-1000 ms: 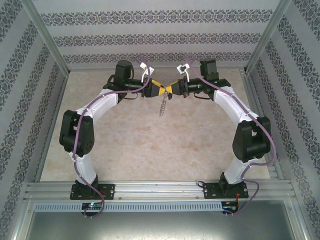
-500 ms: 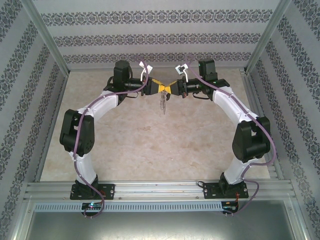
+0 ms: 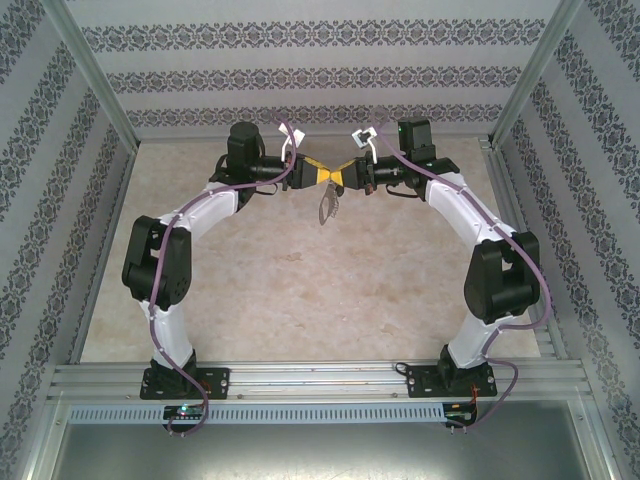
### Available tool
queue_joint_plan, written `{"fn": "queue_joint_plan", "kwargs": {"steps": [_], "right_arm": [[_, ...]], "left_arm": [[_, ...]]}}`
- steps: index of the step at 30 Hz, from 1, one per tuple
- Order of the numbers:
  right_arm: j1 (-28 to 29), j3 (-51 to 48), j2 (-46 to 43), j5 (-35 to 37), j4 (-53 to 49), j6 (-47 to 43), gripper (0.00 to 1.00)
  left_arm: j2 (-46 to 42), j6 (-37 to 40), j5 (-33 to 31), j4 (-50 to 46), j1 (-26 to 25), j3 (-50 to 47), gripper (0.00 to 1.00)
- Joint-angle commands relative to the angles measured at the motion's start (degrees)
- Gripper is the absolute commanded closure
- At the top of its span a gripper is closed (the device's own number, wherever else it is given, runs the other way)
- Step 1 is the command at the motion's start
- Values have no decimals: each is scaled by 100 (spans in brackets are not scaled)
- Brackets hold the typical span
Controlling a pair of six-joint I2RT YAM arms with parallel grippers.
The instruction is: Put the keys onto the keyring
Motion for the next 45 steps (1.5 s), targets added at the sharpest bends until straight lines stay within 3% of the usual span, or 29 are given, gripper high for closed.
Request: {"fn": "queue_joint_plan", "kwargs": {"steps": [1, 9, 19, 22, 31, 37, 41, 45], "right_arm": [[-49, 130, 98, -186, 253, -37, 100], [-84, 139, 111, -197, 337, 21, 100], [-99, 96, 155, -216, 600, 204, 100], [-110, 79, 154, -230, 660, 247, 100], [-121, -48, 90, -289, 1035, 528, 100], [-217, -571, -284, -74, 1947, 1191, 62], [-365, -1178, -795, 241, 2514, 1522, 53], [-437, -2037, -1442, 1138, 2972, 1790, 51]], "left_arm": [[110, -379, 221, 735, 14, -89, 83], [215, -980, 312, 1491, 10, -178, 79], [239, -1139, 317, 1701, -20, -225, 91], [219, -1049, 272, 1592, -19, -245, 100], [-55, -168, -5, 502, -73, -289, 100], [-567, 781, -848, -311, -144, -564, 100], [-842, 743, -1196, 112, -228, -935, 100], [-1006, 493, -1295, 587, -253, -1185, 100]]}}
